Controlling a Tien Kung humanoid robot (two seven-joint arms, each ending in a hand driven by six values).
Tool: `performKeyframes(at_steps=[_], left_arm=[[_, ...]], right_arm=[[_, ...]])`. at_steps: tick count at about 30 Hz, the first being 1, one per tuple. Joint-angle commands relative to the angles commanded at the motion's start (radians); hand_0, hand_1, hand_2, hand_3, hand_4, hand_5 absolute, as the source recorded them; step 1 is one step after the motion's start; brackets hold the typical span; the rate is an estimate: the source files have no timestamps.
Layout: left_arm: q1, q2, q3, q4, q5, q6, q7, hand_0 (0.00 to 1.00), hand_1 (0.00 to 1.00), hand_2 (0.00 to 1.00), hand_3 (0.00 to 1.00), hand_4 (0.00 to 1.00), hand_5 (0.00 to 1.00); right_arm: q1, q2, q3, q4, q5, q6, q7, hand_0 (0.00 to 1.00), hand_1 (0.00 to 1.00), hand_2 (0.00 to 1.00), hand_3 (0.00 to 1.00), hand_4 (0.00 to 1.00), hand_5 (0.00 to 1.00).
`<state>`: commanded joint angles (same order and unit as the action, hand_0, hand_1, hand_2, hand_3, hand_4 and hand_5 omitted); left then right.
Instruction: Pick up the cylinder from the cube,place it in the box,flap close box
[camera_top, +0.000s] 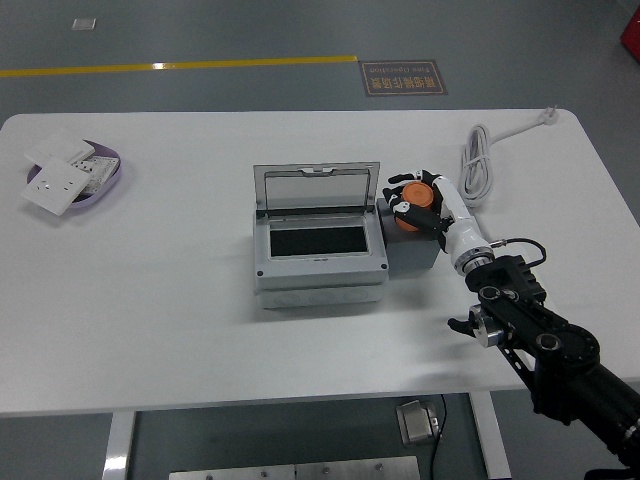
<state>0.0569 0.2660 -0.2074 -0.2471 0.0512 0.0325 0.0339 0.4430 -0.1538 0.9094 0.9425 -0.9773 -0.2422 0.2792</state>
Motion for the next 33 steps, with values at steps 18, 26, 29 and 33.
performKeyframes(at_steps=[18,26,29,33], left_arm=[[-0.004,0.001,-0.001,-0.001,0.001,0.000,-0.002,0.575,0.609,0.573,0.597,0.691,0.167],[-0.003,-0.001,0.007,0.001,-0.009,0.002,-0.003,0.575,0.613,0.575,0.600,0.699,0.175],[-0.001,-0.002,0.009,0.001,-0.012,0.002,-0.003,0.575,0.616,0.583,0.610,0.721,0.205],[0.002,-0.003,0.018,0.004,-0.023,0.001,-0.003,0.576,0.616,0.589,0.617,0.740,0.238]], right_arm=[[0.002,-0.011,0.016,0.018,0.044,-0.014,0.013,0.486,0.445,0.407,0.363,0.002,0.002],[-0.017,-0.046,0.050,0.120,0.087,-0.021,0.023,0.475,0.441,0.416,0.305,0.002,0.002],[-0.042,-0.079,0.052,0.190,0.046,-0.059,-0.001,0.480,0.446,0.417,0.289,0.002,0.002],[-0.066,-0.115,0.022,0.293,-0.046,-0.124,-0.070,0.455,0.426,0.398,0.264,0.002,0.002]])
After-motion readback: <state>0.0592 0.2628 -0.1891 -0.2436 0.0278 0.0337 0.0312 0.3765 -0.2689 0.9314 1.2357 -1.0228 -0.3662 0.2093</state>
